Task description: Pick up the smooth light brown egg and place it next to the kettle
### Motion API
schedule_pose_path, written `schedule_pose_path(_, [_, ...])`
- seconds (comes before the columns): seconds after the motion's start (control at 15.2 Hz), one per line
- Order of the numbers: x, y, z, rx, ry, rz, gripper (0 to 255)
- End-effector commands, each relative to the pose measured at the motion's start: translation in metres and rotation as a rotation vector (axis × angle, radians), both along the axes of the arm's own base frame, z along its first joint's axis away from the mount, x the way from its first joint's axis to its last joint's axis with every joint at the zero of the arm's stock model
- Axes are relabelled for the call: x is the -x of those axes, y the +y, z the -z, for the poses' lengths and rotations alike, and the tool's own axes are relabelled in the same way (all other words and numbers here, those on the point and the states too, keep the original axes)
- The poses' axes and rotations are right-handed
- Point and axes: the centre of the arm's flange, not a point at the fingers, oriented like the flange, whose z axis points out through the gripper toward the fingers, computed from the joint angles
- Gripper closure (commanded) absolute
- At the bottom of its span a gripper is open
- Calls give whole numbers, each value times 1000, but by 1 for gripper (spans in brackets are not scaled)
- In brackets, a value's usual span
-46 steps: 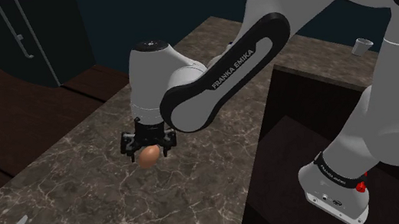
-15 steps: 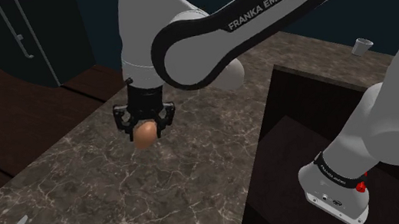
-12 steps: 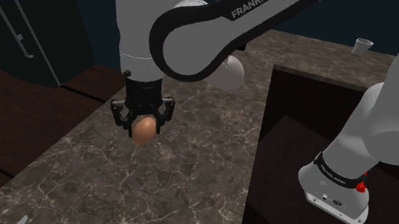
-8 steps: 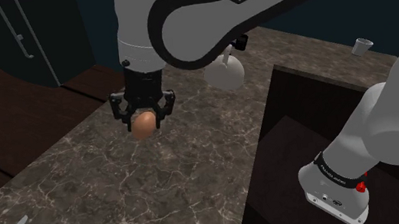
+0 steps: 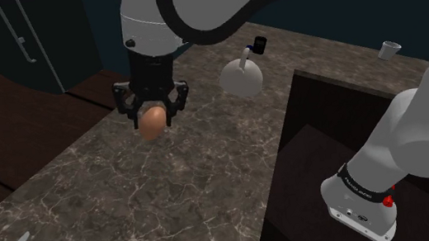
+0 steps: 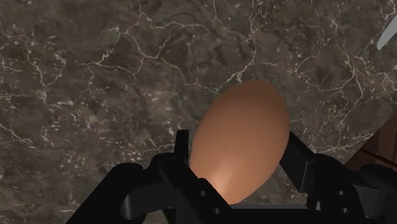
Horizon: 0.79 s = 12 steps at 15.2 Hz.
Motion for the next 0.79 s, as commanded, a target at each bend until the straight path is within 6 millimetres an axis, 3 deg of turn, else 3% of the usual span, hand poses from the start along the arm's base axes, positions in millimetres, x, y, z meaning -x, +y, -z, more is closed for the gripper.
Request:
schedule_pose_path(0.0, [0,0,-11,0,0,0,255])
schedule_pose_path(0.73, [0,0,-67,0,0,0,255])
